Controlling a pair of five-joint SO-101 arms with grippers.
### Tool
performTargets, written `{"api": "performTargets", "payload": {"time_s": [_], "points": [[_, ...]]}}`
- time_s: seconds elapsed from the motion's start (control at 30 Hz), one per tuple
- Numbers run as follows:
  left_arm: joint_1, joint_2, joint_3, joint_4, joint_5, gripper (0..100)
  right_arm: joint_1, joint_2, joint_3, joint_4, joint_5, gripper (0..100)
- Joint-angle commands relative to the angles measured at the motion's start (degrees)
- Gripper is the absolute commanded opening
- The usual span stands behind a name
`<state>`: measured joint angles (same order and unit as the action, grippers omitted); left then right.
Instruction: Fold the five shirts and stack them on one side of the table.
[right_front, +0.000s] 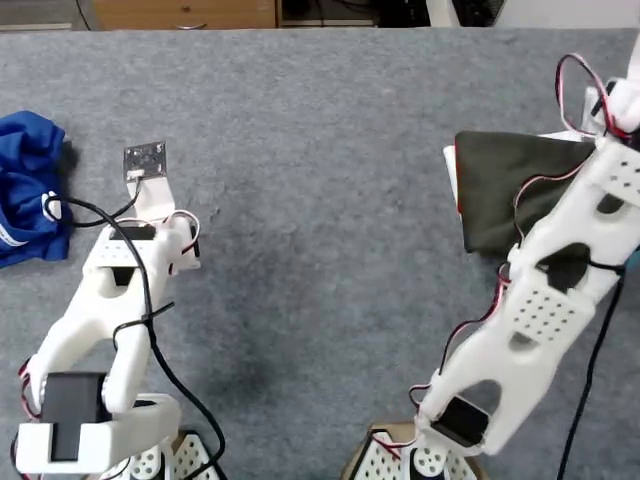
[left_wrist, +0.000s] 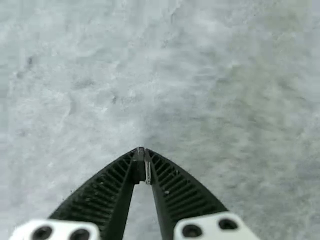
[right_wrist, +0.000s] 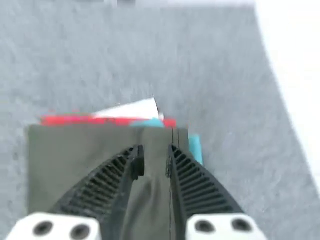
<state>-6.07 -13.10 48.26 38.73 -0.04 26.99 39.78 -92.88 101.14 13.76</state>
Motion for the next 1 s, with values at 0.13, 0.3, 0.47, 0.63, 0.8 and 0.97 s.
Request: {"api": "performTargets", "payload": {"time_s": [0.13, 0.3, 0.47, 0.63, 0.8, 0.97], "points": [[-20.1, -4.3, -17.8, 18.5, -2.4, 8, -1.8, -13.3, 10.3, 1.2, -0.7, 10.1], [-35.8, -0.2, -17.7, 4.9, -4.7, 20, -2.9, -18.9, 25.1, 1.2, -1.1, 10.1], [-40.0, 12.6, -17.7, -9.1, -4.4, 20, -6.5, -22.5, 37.5, 1.0, -0.6, 10.0], [-39.8, 25.0, -24.9, -17.6, 1.5, 14, -12.0, -22.6, 43.3, 0.9, -0.6, 9.9], [-37.5, 27.4, -32.4, -9.1, 2.1, 1, -15.2, -22.7, 44.0, 0.9, -1.1, 9.9], [-30.5, 20.9, -33.1, 9.8, -5.3, 2, -15.9, -22.6, 44.3, 1.0, -1.1, 9.9]]}}
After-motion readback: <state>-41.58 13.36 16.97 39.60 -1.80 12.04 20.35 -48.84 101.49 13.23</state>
